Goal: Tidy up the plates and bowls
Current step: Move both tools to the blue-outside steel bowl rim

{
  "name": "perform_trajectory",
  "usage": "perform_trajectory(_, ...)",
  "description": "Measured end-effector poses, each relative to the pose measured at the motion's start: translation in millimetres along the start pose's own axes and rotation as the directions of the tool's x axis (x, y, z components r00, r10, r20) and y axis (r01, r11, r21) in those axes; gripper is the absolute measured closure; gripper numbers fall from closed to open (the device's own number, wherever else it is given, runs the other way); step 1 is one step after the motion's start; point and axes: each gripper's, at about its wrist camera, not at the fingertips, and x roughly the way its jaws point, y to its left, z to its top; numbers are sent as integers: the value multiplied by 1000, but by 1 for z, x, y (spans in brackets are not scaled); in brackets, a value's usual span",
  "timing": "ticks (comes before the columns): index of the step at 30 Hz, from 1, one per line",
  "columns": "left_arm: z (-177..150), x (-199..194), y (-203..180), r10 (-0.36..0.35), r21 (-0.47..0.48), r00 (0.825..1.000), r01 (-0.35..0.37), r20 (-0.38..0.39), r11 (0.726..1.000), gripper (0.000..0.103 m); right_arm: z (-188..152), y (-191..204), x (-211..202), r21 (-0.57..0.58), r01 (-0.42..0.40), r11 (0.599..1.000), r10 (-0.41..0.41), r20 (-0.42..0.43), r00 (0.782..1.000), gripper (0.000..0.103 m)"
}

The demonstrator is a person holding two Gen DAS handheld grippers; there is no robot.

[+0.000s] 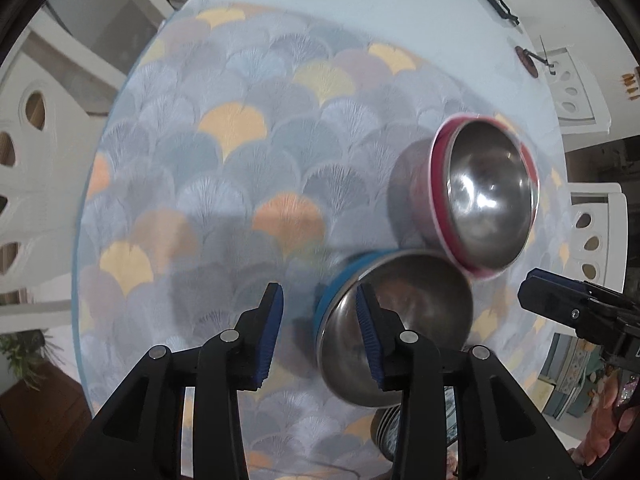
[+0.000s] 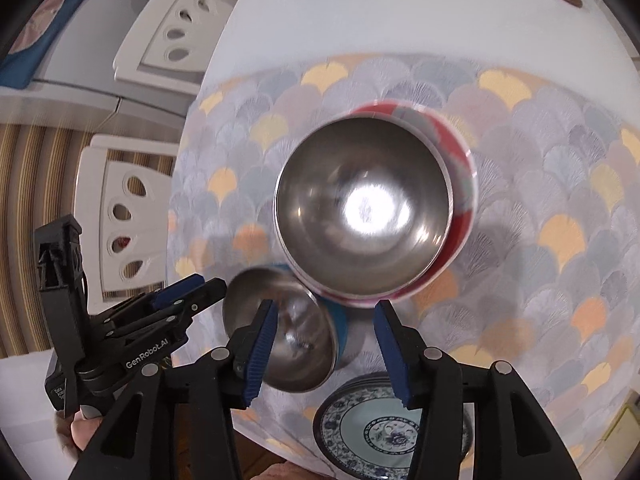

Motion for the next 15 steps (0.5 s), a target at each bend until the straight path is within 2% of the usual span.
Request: perform_trajectory(15, -26, 49, 0, 14, 33, 995, -11, -94, 999, 68, -30, -5, 75, 21, 28, 999, -26, -110, 994, 54)
